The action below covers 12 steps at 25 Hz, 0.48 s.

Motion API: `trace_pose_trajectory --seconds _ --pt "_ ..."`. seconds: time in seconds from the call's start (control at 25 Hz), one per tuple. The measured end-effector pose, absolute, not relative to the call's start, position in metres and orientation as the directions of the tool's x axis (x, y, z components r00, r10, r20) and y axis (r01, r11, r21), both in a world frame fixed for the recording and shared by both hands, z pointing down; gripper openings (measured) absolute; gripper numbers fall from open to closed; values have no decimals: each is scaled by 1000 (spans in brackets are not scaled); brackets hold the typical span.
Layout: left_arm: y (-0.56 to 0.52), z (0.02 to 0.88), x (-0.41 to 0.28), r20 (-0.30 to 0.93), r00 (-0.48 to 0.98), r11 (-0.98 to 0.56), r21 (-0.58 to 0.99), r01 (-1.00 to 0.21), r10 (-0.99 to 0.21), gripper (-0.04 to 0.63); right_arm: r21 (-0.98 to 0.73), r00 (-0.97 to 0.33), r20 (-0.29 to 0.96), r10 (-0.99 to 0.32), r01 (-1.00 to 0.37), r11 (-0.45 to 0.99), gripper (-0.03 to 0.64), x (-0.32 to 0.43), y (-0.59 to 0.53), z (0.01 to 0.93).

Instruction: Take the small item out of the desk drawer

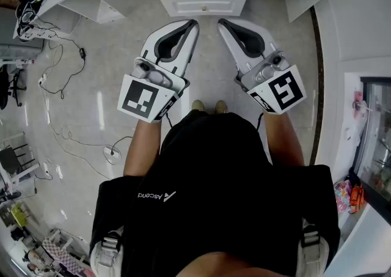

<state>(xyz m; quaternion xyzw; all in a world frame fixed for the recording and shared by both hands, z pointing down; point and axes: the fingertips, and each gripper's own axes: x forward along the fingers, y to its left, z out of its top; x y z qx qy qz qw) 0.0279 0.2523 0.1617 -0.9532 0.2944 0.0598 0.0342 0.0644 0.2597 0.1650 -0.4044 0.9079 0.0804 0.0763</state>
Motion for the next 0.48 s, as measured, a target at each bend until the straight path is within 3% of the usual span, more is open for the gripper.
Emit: trace_pose_trajectory --seconds 0.48 --pt "254 167 23 -132 812 -817 -27 -576 -568 -2 79 -643 -222 -733 -761 643 3 69 263 169"
